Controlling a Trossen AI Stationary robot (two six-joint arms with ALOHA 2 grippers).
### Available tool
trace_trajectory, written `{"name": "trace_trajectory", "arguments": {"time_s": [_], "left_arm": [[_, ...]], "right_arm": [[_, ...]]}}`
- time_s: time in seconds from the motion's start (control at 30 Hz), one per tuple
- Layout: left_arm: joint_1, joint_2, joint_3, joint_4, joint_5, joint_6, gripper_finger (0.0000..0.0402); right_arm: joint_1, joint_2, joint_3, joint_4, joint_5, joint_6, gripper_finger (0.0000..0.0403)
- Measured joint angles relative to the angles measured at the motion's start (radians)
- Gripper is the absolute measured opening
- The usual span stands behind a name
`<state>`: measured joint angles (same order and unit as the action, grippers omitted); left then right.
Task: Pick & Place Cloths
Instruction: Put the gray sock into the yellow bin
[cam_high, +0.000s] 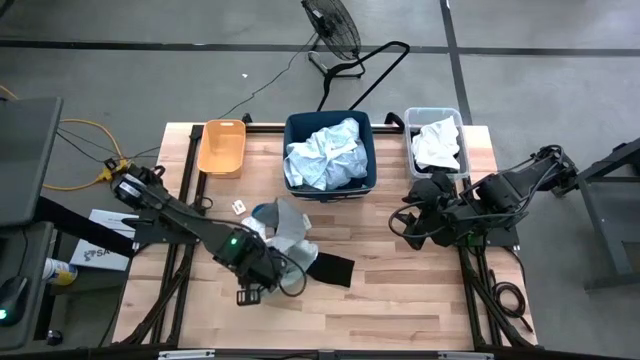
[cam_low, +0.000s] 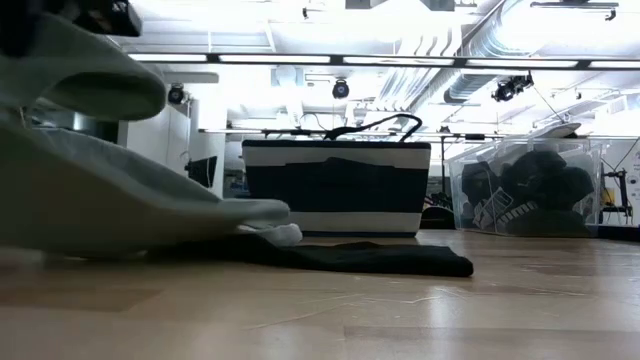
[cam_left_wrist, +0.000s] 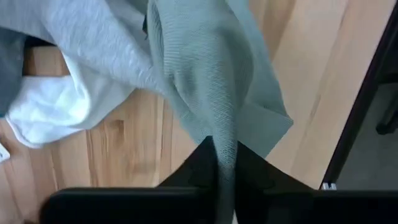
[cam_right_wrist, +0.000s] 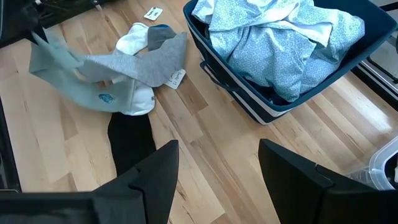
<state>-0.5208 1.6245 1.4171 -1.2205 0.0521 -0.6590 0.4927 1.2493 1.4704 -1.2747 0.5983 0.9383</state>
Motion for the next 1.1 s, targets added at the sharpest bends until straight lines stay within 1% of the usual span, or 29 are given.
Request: {"name": "trace_trajectory", "arguments": {"time_s": [0.1, 0.23, 0.37, 0.43, 0.53, 0.57, 0.67, 0.77, 0.87, 1.0, 1.07, 1.1], "left_arm": [[0.001, -0.003, 0.007, 0.001, -0.009, -0.049, 0.0069], [0.004, -0.020, 0.036, 0.004, -0.014, -0.083, 0.0134], [0.003, -0.021, 0.065, 0.008, -0.066, -0.080, 0.0198], [0.004, -0.022, 0.066, 0.011, -0.147, -0.086, 0.0223], [0.008, -0.021, 0.054, 0.023, -0.316, -0.120, 0.0250], [0.019, -0.019, 0.046, 0.029, -0.349, -0.132, 0.0256], [0.060, -0.009, 0.011, 0.018, -0.373, -0.204, 0.0267], [0.114, -0.011, -0.022, 0.028, -0.359, -0.286, 0.0277], [0.173, -0.010, -0.055, 0.048, -0.264, -0.336, 0.0293], [0.230, -0.006, -0.086, 0.078, -0.097, -0.351, 0.0311], [0.247, 0.010, -0.100, 0.098, -0.044, -0.352, 0.0315], [0.249, 0.017, -0.107, 0.101, -0.036, -0.351, 0.0315]], "right_arm": [[0.000, 0.000, 0.000, 0.000, 0.000, 0.000, 0.0213], [0.000, 0.000, 0.000, 0.000, 0.000, 0.001, 0.0213], [0.000, 0.000, 0.000, 0.000, 0.000, 0.001, 0.0213], [0.000, 0.000, 0.000, 0.000, 0.000, 0.002, 0.0213], [0.000, 0.000, 0.000, 0.000, 0.000, 0.002, 0.0213], [0.000, 0.000, 0.000, 0.000, 0.000, 0.002, 0.0213], [0.000, 0.000, 0.000, 0.000, 0.000, 0.003, 0.0213], [0.000, 0.000, 0.000, 0.000, 0.000, 0.003, 0.0213], [0.000, 0.000, 0.000, 0.000, 0.000, 0.009, 0.0213], [0.000, 0.000, 0.000, 0.000, 0.001, 0.011, 0.0213], [0.000, 0.000, 0.000, 0.000, 0.001, 0.011, 0.0213], [0.000, 0.000, 0.000, 0.000, 0.000, 0.011, 0.0213]]}}
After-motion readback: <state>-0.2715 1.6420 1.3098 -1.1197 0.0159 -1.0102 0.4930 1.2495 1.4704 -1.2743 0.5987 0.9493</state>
